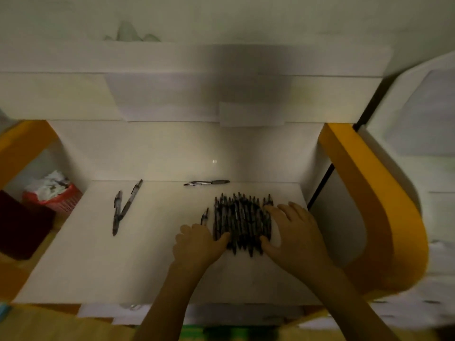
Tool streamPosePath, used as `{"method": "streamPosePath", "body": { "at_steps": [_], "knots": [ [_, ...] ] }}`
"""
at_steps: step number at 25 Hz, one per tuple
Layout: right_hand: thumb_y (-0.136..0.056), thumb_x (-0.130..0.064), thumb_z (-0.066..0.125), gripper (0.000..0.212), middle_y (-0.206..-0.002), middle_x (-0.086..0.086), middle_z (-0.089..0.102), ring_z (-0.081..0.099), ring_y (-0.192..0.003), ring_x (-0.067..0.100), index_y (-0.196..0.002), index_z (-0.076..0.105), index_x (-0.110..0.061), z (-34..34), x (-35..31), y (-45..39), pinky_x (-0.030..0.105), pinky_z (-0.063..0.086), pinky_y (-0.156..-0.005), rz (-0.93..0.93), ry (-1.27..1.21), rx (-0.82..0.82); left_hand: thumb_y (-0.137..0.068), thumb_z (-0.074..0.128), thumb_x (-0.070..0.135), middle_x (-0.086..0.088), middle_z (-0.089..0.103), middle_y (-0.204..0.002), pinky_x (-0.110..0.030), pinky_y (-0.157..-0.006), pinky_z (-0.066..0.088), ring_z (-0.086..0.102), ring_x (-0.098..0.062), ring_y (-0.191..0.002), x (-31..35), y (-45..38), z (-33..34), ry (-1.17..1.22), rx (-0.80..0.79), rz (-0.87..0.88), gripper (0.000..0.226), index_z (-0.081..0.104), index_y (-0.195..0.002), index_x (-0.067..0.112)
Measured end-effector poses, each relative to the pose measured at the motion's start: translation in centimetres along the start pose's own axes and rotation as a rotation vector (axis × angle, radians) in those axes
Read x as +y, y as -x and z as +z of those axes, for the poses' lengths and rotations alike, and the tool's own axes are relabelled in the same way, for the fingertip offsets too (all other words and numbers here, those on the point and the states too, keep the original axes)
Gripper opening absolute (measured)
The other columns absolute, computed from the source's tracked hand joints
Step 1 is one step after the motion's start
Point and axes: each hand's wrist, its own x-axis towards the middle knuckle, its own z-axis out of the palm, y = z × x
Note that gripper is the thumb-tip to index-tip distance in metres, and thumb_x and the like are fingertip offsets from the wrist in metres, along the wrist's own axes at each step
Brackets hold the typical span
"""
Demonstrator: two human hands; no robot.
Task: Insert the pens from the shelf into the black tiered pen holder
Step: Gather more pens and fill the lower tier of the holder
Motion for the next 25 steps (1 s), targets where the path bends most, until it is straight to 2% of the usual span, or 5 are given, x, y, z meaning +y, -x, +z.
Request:
{"method": "streamPosePath", "body": {
  "at_steps": [5, 11, 17, 20, 25],
  "knots": [
    [-0.077, -0.057, 0.053, 0.070, -0.133, 0.001, 0.055, 0.040, -0.133, 0.029, -0.138, 0.047, -0.025, 0.0, 0.6, 0.2, 0.050, 0.035, -0.109, 0.015, 0.002, 0.010, -0.084, 0.051, 0.068, -0.020, 0.039, -0.129, -0.039, -0.099, 0.042, 0.043, -0.034, -0.116, 1.6, -1.7, 0.9, 0.085, -0.071, 0.044, 0.073, 0.052, -0.121, 0.005],
    [-0.079, -0.056, 0.052, 0.067, -0.135, -0.002, 0.052, 0.036, -0.136, 0.027, -0.138, 0.046, -0.028, -0.6, 1.6, -0.4, 0.046, 0.030, -0.113, 0.003, 0.028, 0.001, -0.078, 0.067, 0.056, -0.017, 0.038, -0.124, -0.040, -0.094, 0.047, 0.043, -0.033, -0.114, 3.4, -3.3, 1.2, 0.172, 0.006, 0.064, 0.072, 0.044, -0.125, 0.007],
    [-0.077, -0.055, 0.053, 0.068, -0.135, 0.000, 0.053, 0.037, -0.135, 0.028, -0.138, 0.047, -0.026, -0.7, 1.4, -0.8, 0.049, 0.031, -0.113, -0.027, 0.020, -0.012, -0.064, 0.082, 0.050, -0.015, 0.043, -0.124, -0.038, -0.092, 0.048, 0.049, -0.030, -0.112, 4.3, -4.4, 1.0, 0.126, -0.009, -0.004, 0.091, 0.035, -0.128, 0.005],
    [-0.077, -0.055, 0.054, 0.068, -0.137, 0.001, 0.052, 0.036, -0.137, 0.027, -0.138, 0.047, -0.026, -0.7, 1.2, -1.2, 0.049, 0.029, -0.113, -0.043, 0.024, -0.012, -0.064, 0.084, 0.042, -0.014, 0.045, -0.119, -0.032, -0.080, 0.050, 0.052, -0.025, -0.105, 4.8, -4.9, 0.8, 0.155, -0.039, -0.011, 0.089, 0.034, -0.127, 0.003],
    [-0.077, -0.056, 0.051, 0.067, -0.137, 0.002, 0.052, 0.036, -0.137, 0.029, -0.137, 0.048, -0.026, -0.9, 1.2, -1.8, 0.049, 0.029, -0.113, -0.073, 0.032, -0.010, -0.068, 0.080, 0.038, -0.006, 0.051, -0.089, -0.022, -0.045, 0.039, 0.048, -0.011, -0.063, 4.6, -6.1, 0.4, 0.203, -0.092, 0.033, 0.057, 0.050, -0.105, 0.005]
  ]
}}
